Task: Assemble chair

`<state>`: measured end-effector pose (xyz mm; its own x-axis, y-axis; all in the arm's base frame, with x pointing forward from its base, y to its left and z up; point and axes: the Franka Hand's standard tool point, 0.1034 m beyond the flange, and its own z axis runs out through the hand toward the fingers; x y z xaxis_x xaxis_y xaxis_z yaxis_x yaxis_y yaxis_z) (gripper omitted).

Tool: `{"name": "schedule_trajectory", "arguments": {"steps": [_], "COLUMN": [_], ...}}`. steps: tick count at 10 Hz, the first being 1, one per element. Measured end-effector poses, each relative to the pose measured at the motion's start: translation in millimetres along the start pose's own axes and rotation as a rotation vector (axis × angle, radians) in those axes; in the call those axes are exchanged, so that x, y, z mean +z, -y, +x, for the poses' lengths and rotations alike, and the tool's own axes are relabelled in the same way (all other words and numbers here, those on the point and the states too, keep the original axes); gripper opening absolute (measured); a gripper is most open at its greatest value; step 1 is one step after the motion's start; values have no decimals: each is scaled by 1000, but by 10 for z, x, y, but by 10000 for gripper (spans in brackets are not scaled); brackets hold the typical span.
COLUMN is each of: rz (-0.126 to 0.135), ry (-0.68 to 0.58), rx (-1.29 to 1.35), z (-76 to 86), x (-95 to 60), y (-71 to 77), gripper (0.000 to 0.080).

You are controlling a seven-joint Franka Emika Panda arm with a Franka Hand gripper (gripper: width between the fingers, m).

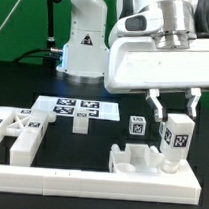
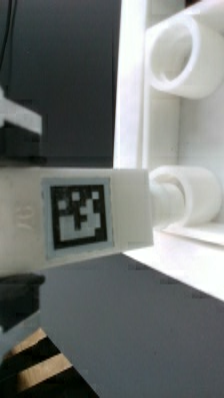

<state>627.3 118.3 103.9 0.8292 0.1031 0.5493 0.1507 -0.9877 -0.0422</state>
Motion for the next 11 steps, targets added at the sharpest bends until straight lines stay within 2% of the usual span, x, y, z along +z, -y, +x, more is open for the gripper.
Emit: {"name": "schedule_trajectory", "arguments": {"steps": [3,8,9,10,11], "rz": [-4,-8,-8,-8,-8], "ry": [1,-44,-43,-43,-43], "rx": [-11,-16,-17,-17,-17], "z": [-83,-61,-63,-64,-64], "x": [87,107,108,109,109], "y": [-30,-38,-38,-38,-38], "gripper": [284,284,392,392,531]}}
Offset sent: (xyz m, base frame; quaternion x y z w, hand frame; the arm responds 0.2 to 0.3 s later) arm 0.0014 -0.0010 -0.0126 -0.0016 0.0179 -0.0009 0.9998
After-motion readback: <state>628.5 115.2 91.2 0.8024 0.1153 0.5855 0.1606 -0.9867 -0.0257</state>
